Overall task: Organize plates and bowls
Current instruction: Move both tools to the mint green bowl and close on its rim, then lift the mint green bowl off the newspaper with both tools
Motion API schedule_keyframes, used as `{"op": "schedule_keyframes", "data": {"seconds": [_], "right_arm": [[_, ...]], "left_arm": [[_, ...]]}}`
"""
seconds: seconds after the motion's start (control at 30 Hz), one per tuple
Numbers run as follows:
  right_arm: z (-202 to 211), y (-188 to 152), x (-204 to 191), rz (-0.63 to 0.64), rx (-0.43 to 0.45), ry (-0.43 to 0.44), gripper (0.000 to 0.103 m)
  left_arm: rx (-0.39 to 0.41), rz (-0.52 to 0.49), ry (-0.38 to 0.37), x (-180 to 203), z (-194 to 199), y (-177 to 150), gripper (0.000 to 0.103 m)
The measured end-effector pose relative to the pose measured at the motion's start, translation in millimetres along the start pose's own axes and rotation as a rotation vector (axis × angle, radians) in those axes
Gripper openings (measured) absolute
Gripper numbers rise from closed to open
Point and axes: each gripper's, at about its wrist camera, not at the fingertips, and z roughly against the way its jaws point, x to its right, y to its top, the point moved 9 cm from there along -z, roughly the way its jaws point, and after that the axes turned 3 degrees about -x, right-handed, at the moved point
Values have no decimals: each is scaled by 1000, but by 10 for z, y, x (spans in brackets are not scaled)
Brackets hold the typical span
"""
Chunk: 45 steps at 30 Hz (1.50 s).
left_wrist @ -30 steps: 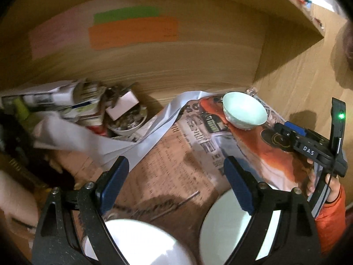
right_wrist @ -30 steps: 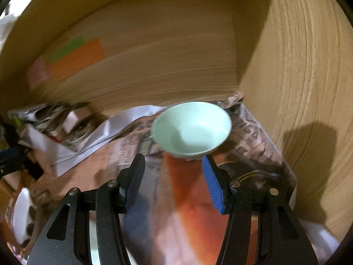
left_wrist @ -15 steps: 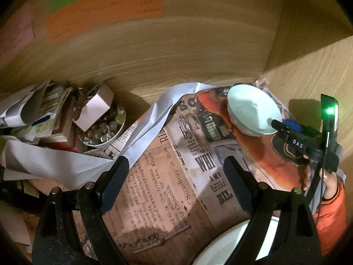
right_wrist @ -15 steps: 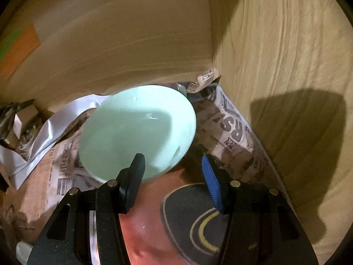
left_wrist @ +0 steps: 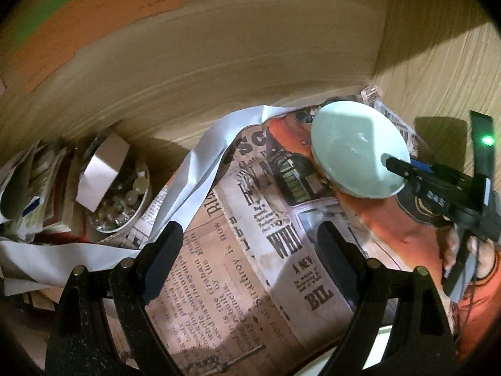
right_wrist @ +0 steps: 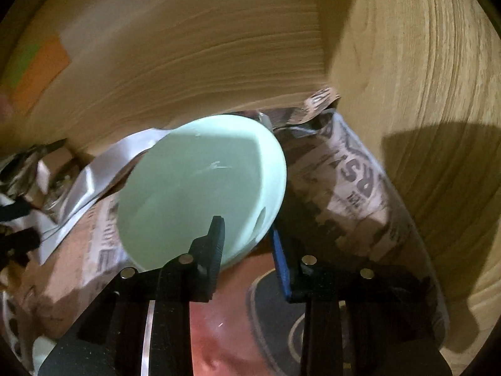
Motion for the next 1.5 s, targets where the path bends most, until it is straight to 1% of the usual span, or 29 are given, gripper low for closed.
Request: {"op": "schedule_keyframes", "data": {"seconds": [0.23, 0.37, 0.43, 0.53, 0.57, 0.6, 0.63, 0.7, 0.73, 0.8, 0.93, 0.97, 1.03, 1.17, 1.3, 1.5], "right_arm": [[105, -189, -245, 92, -32, 53, 27], [101, -277, -369, 134, -55, 94, 27], [26, -276, -418, 143, -64, 112, 27], [23, -292, -474, 148, -75, 144, 27], [21, -295, -482, 149, -78, 154, 27], [12, -293, -493, 150, -79, 157, 27], [-3, -281, -507, 149, -78, 157, 27], [-25, -273, -504, 142, -77, 156, 30], [-24, -270, -508, 136, -75, 159, 31], [-17, -248, -508, 118, -69, 165, 31], [-63, -191, -500, 122, -48, 136, 31], [-84, -190, -495, 117, -51, 138, 29], [-94, -180, -483, 102, -45, 142, 28], [-84, -166, -471, 89, -41, 146, 25], [-51, -183, -477, 84, -43, 142, 24], [66, -184, -529, 71, -31, 144, 23]], "left_arm": [[-48, 23, -10, 5, -204, 50, 88], [-54, 27, 5, 10, -309, 92, 88], [-49, 18, 22, 13, -362, 114, 88], [-61, 3, 34, 27, -455, 112, 77], [-69, -2, 33, 38, -480, 114, 71], [-85, -11, 29, 53, -530, 107, 67], [-91, -14, 27, 54, -566, 106, 66], [-103, -15, 24, 55, -641, 111, 60], [-107, -15, 15, 65, -657, 113, 58], [-114, -14, -4, 89, -699, 124, 51], [-114, -46, -24, 175, -726, 131, 40], [-114, -55, -29, 196, -732, 132, 36], [-121, -57, -49, 234, -746, 126, 30], [-147, -61, -90, 316, -770, 109, 15], [-143, -62, -75, 342, -768, 113, 15], [-144, -50, -85, 331, -695, 78, 15]]}}
